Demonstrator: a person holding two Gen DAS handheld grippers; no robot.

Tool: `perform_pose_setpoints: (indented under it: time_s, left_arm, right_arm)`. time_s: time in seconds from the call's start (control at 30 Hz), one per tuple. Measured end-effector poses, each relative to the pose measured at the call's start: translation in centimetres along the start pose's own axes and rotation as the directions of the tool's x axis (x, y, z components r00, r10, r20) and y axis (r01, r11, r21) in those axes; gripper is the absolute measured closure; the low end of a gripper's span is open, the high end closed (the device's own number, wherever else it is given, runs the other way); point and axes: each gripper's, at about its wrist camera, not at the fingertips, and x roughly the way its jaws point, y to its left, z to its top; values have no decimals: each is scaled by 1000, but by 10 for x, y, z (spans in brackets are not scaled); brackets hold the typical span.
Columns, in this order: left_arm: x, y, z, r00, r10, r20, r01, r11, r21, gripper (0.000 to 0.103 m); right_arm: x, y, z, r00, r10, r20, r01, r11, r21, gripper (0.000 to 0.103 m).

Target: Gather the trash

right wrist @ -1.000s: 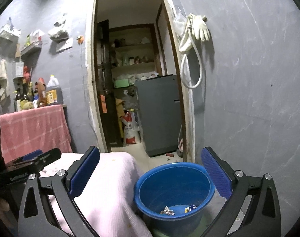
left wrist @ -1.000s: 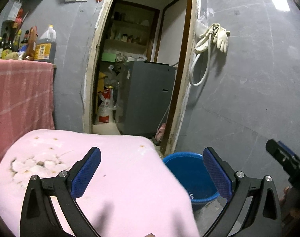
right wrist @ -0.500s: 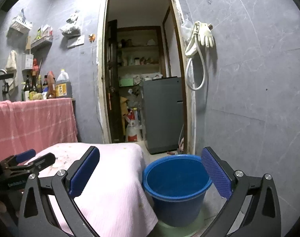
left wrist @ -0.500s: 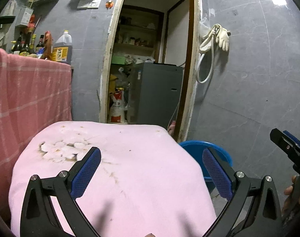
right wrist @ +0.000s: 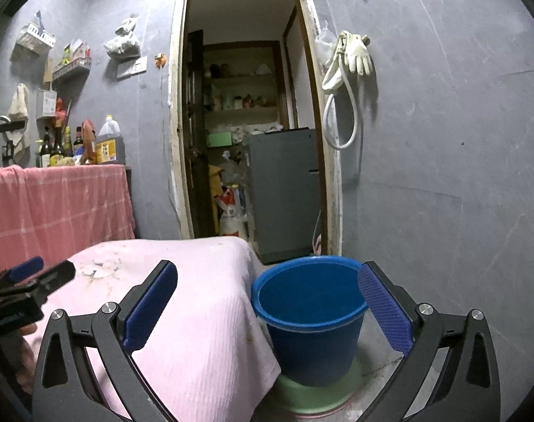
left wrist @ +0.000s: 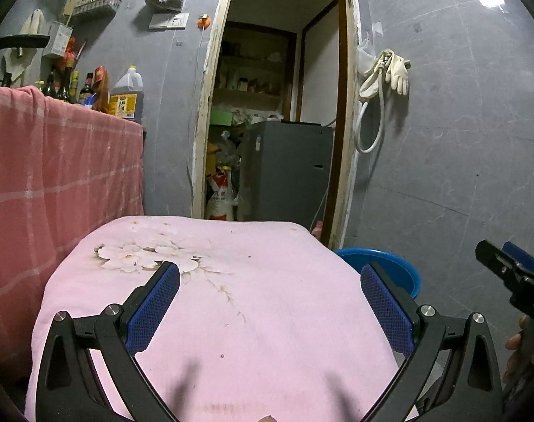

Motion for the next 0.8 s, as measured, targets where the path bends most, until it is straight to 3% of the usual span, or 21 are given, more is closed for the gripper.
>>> perform_pose_setpoints:
  time_s: [0.8]
  left_arm:
    - [3, 1, -2, 1000, 14, -18, -14, 1000, 5, 2]
  right_arm:
    - [0, -5, -5, 1000, -24, -1, 24, 1000, 10, 0]
